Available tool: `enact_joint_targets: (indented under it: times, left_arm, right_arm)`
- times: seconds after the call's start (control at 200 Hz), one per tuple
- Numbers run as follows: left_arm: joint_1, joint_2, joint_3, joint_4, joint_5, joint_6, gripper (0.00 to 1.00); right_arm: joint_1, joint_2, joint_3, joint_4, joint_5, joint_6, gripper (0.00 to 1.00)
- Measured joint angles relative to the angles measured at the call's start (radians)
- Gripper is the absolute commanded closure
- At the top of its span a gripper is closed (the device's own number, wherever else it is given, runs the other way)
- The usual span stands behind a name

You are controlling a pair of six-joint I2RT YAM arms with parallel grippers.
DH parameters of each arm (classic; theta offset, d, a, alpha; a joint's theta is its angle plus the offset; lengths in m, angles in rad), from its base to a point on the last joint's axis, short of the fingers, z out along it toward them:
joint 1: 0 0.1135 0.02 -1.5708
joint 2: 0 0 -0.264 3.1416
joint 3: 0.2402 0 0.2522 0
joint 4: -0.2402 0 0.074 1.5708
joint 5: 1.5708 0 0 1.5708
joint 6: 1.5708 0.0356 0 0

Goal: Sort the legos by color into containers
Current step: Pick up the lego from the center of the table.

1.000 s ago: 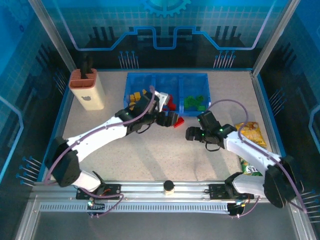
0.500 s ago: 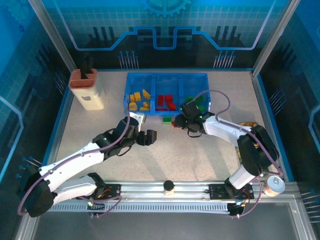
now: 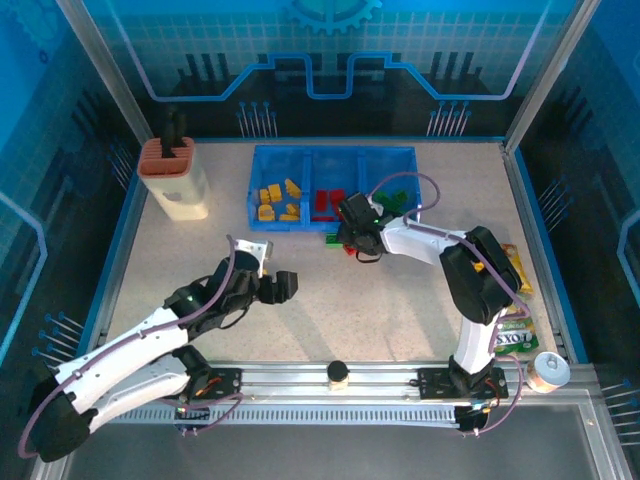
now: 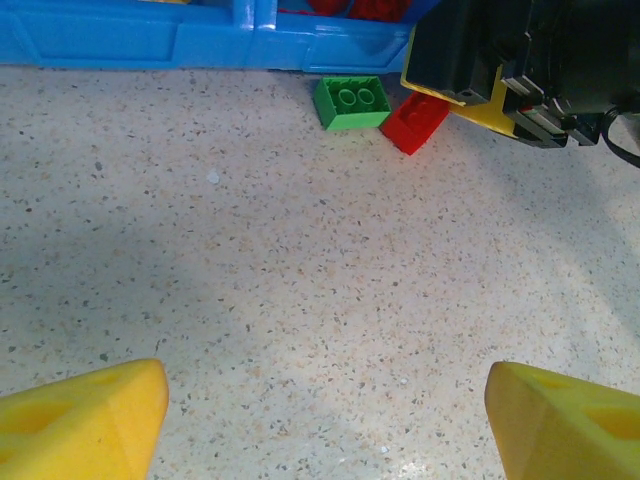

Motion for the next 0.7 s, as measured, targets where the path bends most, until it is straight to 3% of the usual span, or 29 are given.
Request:
enact_joint_targets:
  times: [0.52,0.7]
  left_arm:
    - [0.0,-0.016,-0.012,-0.021,-0.011,0.0,0.17]
    - [0.0,-0.016,-0.013,-0.02,-0.011,0.0,0.17]
  right_arm:
    - [0.003,0.061,0.006,-0.029,0.039,0.047,0.42]
    - [0.007,0.051,-0.037,-0.002,0.051,0.056,0.49]
